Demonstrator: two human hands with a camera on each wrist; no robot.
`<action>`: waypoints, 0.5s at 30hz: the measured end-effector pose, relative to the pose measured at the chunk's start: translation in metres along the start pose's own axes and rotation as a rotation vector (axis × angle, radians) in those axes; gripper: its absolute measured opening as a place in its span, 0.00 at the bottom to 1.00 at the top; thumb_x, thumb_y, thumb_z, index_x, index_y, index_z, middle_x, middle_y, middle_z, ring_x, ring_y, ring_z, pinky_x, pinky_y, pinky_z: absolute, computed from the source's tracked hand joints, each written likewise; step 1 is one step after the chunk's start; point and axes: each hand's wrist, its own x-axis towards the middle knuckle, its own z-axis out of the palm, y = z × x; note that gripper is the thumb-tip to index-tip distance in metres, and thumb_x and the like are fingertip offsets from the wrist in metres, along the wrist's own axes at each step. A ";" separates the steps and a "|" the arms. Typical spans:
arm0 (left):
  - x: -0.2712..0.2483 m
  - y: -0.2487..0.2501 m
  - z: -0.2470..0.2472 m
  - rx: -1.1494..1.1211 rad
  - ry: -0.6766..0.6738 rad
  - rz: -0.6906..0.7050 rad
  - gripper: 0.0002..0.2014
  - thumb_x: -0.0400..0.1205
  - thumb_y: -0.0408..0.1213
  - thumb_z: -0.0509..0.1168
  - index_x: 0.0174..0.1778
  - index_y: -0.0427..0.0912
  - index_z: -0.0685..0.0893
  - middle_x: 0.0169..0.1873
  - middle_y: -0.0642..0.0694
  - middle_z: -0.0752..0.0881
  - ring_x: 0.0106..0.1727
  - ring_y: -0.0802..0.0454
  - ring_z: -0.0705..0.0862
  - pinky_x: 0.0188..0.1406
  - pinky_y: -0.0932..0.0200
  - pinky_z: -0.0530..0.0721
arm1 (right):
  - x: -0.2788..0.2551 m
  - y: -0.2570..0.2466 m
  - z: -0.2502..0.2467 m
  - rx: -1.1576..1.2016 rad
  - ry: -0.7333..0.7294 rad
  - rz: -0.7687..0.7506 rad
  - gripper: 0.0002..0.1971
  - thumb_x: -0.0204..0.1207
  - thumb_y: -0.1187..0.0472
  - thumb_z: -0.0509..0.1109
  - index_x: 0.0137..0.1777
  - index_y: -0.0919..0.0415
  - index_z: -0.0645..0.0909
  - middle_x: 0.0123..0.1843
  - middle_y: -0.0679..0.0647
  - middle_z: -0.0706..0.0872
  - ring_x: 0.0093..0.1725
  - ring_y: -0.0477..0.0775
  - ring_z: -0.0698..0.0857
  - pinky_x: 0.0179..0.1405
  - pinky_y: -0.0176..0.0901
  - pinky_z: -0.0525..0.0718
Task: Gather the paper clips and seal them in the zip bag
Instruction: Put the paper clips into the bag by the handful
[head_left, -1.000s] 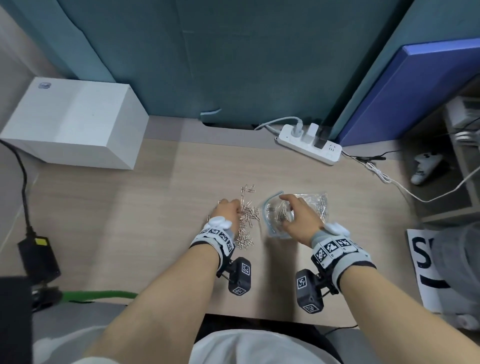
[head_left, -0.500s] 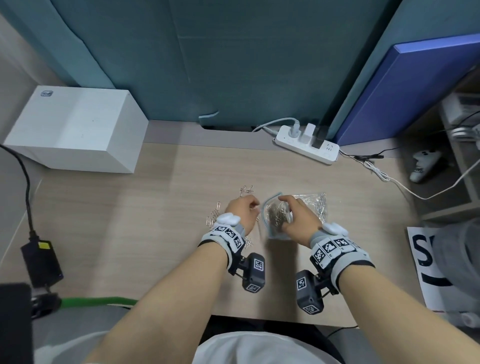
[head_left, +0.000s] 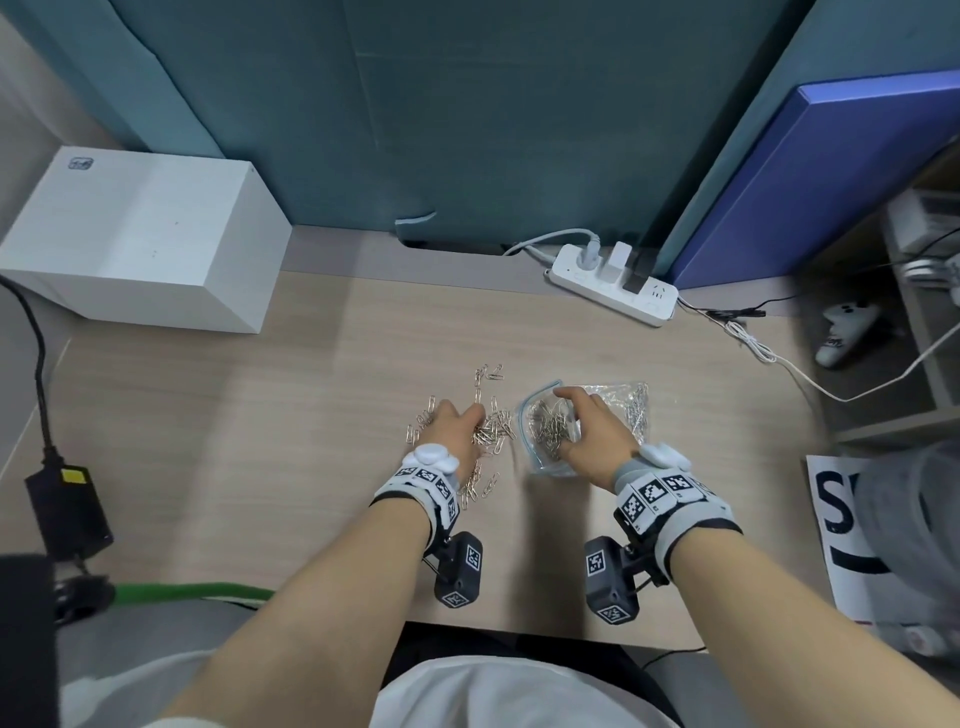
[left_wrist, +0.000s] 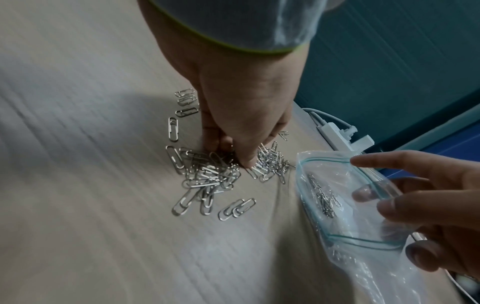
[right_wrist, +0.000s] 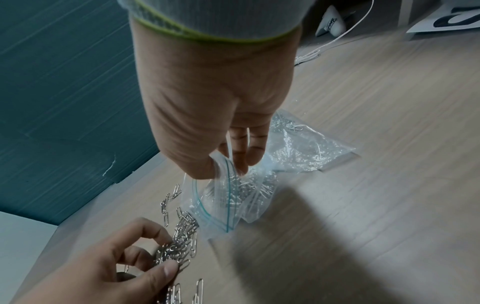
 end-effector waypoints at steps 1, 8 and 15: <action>0.002 -0.001 0.001 0.013 -0.002 0.001 0.13 0.84 0.41 0.70 0.60 0.52 0.73 0.58 0.41 0.74 0.44 0.38 0.83 0.48 0.42 0.90 | 0.000 0.000 0.000 0.003 0.000 0.000 0.37 0.71 0.65 0.72 0.80 0.43 0.67 0.71 0.53 0.76 0.57 0.58 0.83 0.57 0.51 0.81; 0.011 -0.007 0.003 0.011 0.032 -0.003 0.06 0.86 0.38 0.65 0.59 0.48 0.80 0.56 0.42 0.80 0.48 0.42 0.81 0.47 0.53 0.82 | 0.000 0.001 -0.002 0.022 -0.004 -0.008 0.36 0.71 0.63 0.72 0.79 0.44 0.68 0.68 0.53 0.76 0.59 0.58 0.83 0.60 0.52 0.81; 0.013 0.032 -0.008 -0.218 0.090 0.030 0.04 0.83 0.44 0.72 0.49 0.51 0.84 0.45 0.48 0.84 0.45 0.46 0.83 0.40 0.57 0.76 | -0.002 0.000 -0.004 0.017 -0.003 0.006 0.37 0.70 0.65 0.69 0.78 0.40 0.67 0.67 0.50 0.77 0.55 0.58 0.84 0.58 0.54 0.84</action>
